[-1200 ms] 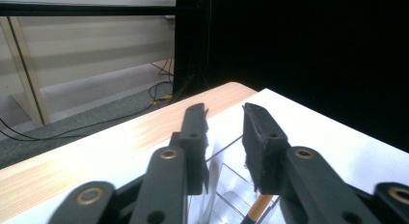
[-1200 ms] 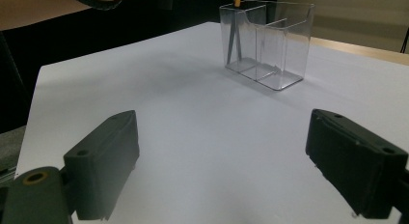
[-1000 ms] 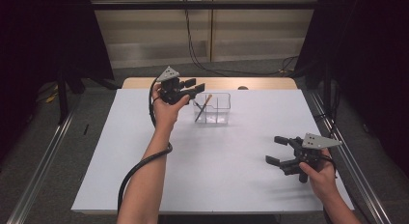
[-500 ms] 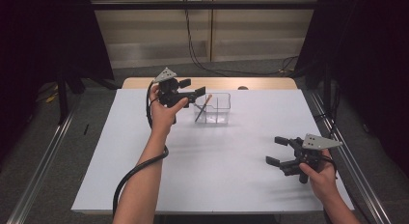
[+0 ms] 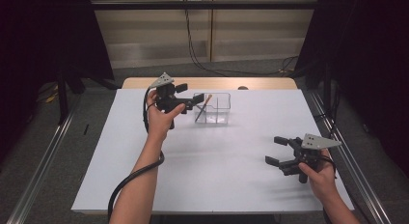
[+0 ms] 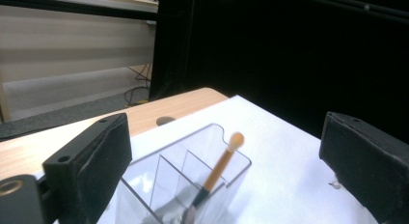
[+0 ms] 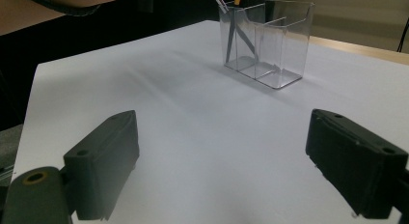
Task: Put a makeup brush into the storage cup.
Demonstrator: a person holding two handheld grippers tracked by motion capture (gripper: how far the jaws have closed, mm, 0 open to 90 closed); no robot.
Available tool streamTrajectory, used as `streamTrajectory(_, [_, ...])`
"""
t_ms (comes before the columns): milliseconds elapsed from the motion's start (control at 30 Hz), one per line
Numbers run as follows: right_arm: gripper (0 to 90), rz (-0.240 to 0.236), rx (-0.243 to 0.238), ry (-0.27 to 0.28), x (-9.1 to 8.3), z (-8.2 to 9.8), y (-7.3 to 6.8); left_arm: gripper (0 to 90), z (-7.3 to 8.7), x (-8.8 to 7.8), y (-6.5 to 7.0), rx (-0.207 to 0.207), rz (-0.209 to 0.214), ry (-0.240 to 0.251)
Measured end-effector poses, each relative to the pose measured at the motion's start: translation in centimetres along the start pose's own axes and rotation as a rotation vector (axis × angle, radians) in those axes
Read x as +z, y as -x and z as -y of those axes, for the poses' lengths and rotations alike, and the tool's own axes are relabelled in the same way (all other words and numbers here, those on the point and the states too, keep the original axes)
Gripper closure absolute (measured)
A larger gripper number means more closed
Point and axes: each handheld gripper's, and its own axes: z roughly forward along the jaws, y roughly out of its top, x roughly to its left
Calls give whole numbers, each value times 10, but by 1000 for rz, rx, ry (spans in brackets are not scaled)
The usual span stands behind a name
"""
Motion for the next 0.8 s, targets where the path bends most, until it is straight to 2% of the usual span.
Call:
streamTrajectory(500, [116,5,-2,-1,0,0,0,2,13,-16,8,34,44,19])
streamTrajectory(800, [115,8,-2,-1,0,0,0,0,24,-24,13,51,49,13])
